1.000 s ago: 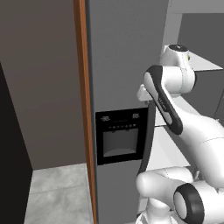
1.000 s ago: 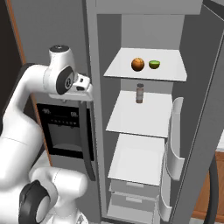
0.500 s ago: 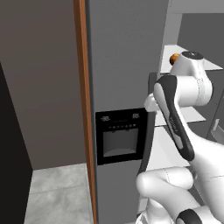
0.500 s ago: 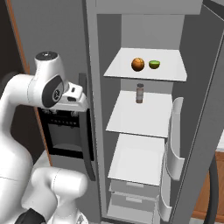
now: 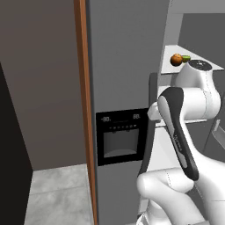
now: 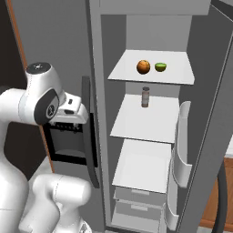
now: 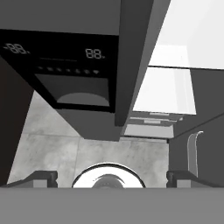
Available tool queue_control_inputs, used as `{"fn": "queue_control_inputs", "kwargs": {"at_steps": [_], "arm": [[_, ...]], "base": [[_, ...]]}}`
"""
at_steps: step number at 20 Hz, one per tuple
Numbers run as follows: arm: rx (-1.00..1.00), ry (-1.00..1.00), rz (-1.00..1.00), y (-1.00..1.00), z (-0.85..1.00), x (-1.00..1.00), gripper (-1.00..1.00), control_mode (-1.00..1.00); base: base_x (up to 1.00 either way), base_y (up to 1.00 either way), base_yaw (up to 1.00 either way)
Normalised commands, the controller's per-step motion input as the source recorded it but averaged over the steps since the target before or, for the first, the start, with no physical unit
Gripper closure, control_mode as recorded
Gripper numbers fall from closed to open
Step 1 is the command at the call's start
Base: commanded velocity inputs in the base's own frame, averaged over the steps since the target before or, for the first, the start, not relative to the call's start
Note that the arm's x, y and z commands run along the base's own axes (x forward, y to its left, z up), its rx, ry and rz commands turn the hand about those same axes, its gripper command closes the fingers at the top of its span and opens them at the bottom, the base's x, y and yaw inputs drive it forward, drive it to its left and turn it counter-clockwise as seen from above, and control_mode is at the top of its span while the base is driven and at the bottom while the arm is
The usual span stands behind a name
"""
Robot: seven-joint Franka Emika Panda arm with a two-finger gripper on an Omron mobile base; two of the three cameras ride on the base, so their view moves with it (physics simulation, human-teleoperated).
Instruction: Pick the orange and kiwi from the fridge and place them on the plate next to the blender to make a fruit smoothie.
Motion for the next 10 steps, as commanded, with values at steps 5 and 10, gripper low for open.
{"fn": "queue_control_inputs", "kwargs": {"at_steps": [5,10], "arm": [[0.0,0.0,0.0,0.0,0.0,0.0,-1.0,1.0],[0.0,0.0,0.0,0.0,0.0,0.0,-1.0,1.0]], "base": [[0.0,-0.28,0.0],[0.0,-0.51,0.0]]}}
